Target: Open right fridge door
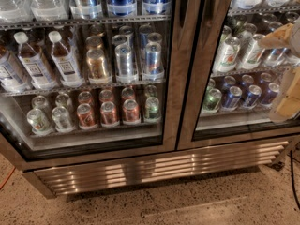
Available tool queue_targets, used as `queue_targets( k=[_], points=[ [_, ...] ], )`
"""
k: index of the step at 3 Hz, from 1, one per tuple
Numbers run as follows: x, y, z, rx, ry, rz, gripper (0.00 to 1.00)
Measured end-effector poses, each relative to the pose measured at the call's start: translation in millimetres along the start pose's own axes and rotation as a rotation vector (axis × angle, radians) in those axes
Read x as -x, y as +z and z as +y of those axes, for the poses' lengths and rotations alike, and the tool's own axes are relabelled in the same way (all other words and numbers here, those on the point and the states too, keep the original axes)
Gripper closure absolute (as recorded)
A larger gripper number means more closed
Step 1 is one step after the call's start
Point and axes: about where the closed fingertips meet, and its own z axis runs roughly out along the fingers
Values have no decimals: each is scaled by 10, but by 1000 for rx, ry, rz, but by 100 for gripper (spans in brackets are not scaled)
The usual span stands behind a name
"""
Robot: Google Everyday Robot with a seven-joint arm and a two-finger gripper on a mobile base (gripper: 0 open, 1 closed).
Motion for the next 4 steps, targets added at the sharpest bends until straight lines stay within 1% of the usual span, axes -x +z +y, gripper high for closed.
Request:
queue_targets(
  k=[1,2,3,4],
  points=[
    [-56,212,-96,126,-9,-221,0],
    [151,558,-116,296,-6,-513,0],
    [327,809,-203,358,7,-653,0],
    [367,830,-256,341,11,-660,0]
  ],
)
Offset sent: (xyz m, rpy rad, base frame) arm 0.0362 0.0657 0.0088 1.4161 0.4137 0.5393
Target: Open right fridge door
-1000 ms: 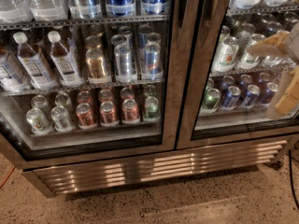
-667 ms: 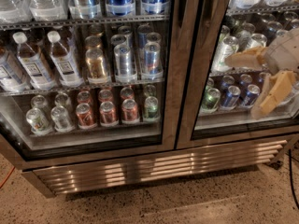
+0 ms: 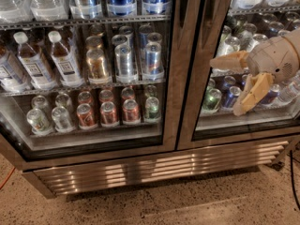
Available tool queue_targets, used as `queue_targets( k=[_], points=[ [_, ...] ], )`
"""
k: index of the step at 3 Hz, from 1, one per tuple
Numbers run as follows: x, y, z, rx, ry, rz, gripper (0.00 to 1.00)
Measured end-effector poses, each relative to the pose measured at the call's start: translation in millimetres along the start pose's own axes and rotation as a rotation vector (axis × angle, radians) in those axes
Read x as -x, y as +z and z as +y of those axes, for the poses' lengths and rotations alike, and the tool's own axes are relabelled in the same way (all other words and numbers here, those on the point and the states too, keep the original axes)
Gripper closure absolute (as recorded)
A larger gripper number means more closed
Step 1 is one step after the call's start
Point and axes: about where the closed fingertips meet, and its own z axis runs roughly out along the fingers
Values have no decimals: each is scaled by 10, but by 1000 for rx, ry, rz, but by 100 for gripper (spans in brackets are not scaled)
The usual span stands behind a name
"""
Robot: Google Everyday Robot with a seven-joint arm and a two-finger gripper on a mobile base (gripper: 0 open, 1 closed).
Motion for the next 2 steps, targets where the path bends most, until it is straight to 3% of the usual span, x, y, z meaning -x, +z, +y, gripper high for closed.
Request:
queue_targets(
  k=[1,2],
  points=[
    [-7,-6,-16,-5,-4,-165,0],
    [143,-165,109,-78,-47,-443,0]
  ],
)
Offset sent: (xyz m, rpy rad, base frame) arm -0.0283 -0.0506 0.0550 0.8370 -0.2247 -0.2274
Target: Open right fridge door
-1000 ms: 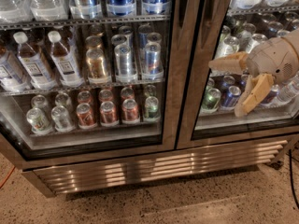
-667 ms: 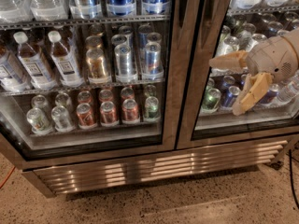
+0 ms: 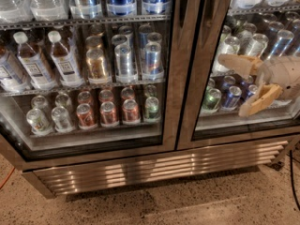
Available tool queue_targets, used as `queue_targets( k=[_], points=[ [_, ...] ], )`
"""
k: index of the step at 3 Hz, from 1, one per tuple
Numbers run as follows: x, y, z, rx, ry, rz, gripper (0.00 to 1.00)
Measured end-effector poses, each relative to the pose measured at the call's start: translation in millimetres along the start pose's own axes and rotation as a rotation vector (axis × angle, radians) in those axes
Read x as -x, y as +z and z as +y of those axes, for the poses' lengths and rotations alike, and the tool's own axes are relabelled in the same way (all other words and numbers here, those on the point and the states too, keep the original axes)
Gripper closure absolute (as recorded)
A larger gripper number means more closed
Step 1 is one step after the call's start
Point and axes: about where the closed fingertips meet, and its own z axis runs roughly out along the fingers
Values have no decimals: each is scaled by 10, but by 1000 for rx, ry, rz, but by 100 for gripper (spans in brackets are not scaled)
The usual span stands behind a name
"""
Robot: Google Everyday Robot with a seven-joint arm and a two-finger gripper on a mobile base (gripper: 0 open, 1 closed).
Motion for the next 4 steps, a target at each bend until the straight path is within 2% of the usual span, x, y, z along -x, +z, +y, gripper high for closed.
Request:
queue_targets(
  k=[1,2,3,4],
  points=[
    [135,-170,116,-137,-31,-111,0],
    [128,-209,119,-155,-30,-113,0],
    [222,-135,152,-142,-47,-124,0],
    [455,-45,329,-51,-53,-196,0]
  ],
)
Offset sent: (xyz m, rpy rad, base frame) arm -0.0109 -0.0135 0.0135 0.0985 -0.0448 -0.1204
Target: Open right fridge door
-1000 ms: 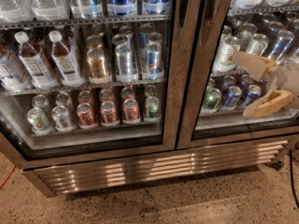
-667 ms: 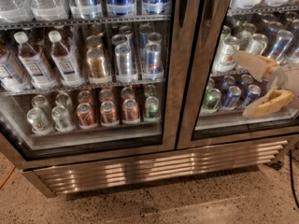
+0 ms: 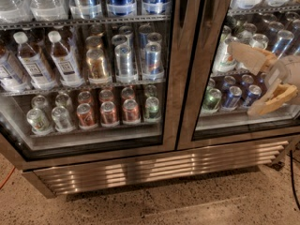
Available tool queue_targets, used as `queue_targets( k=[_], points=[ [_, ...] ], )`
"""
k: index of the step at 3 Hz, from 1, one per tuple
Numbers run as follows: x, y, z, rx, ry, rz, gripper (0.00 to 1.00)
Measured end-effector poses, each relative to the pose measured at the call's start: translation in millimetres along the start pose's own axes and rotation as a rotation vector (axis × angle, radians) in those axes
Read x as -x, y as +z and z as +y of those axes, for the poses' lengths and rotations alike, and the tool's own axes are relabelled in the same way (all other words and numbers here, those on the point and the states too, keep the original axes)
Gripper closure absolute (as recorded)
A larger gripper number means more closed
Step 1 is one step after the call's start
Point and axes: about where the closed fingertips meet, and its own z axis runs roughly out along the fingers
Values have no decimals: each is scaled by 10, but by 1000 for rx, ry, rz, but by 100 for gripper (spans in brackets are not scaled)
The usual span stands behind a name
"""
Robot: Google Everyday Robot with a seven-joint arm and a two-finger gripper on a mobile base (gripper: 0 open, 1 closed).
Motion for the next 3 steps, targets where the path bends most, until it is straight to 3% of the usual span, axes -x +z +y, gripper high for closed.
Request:
queue_targets(
  k=[1,2,3],
  points=[
    [12,11,21,10,0,-3,0],
    [-34,44,-36,-26,-13,26,0],
    [-95,257,-312,-88,-23,50,0]
  ],
)
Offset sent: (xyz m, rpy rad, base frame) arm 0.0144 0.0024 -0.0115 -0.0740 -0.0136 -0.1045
